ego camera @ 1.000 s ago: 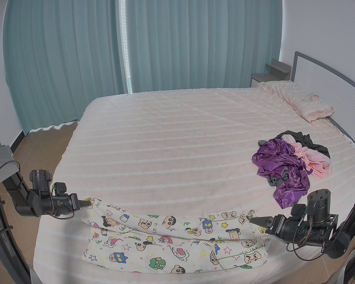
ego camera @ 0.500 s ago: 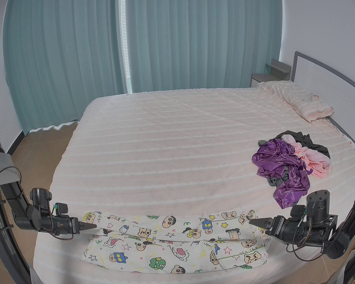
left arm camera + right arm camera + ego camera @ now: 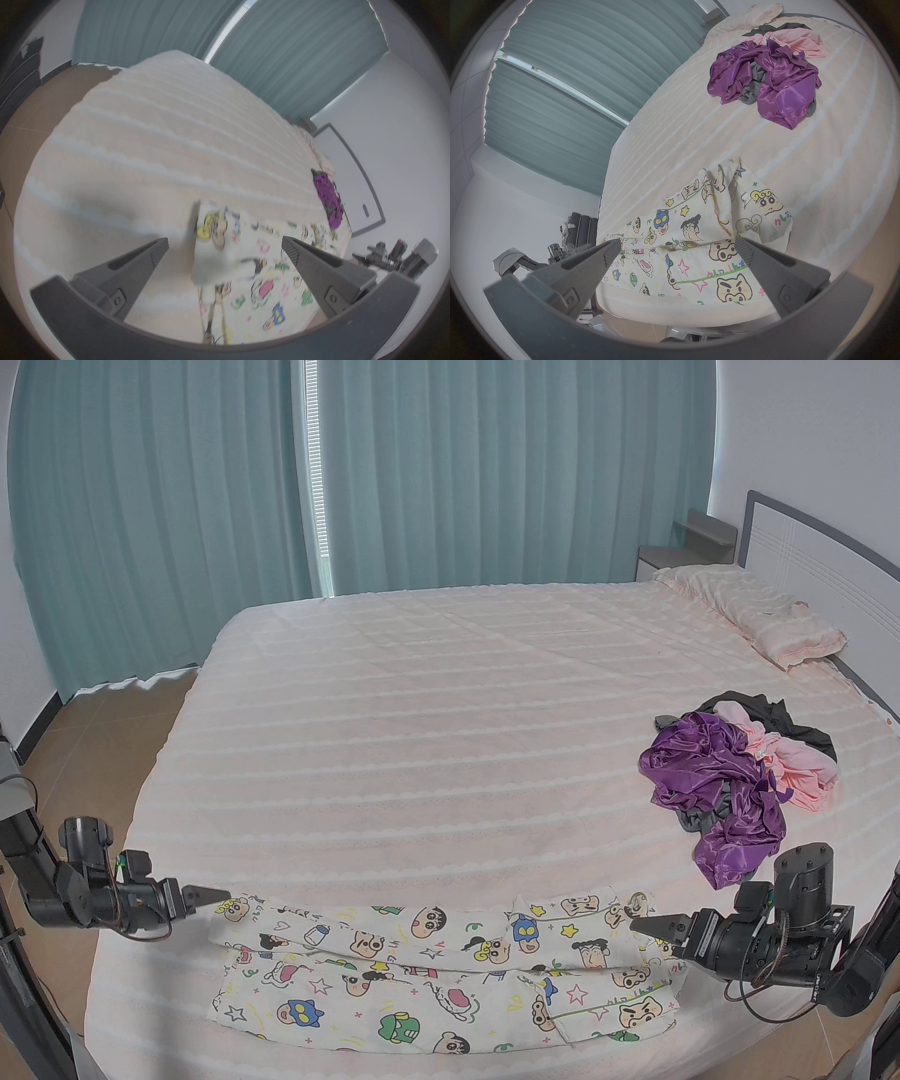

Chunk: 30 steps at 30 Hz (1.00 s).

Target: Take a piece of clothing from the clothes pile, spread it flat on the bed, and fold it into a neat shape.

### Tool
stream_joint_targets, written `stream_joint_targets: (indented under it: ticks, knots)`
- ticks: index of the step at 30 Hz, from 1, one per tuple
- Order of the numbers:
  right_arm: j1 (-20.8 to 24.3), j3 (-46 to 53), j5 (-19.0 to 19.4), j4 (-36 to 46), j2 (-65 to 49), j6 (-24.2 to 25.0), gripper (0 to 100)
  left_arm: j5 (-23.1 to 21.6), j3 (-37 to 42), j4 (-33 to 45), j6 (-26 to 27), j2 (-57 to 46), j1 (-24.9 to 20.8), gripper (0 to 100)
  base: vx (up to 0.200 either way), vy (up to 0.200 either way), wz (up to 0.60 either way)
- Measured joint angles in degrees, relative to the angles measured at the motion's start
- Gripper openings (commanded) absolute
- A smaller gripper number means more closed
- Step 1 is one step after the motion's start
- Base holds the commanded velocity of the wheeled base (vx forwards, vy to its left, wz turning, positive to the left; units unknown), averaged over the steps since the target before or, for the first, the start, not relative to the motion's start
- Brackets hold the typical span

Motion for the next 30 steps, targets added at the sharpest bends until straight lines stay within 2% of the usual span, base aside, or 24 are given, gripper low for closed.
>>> stream_joint_targets:
  ticks: [4, 14, 26, 30]
  knots:
    - [0.01, 0.00, 0.00, 0.00, 0.02, 0.00, 100, 0.49, -4.24, 1.16, -2.05, 1.05, -2.44, 100, 0.000, 0.000, 0.00]
    - [0.11, 0.00, 0.02, 0.00, 0.10, 0.00, 100, 3.96, -11.08, 2.63, -2.22, 7.52, -7.56, 100, 0.000, 0.000, 0.00]
    - [0.06, 0.00, 0.02, -0.04, 0.51, 0.00, 100, 4.32, -12.41, 2.94, -1.96, 10.23, -7.92, 100, 0.000, 0.000, 0.00]
    - [0.11, 0.00, 0.04, -0.06, 0.63, -0.02, 100, 4.73, -12.41, 4.44, -0.05, 10.45, -7.89, 100, 0.000, 0.000, 0.00]
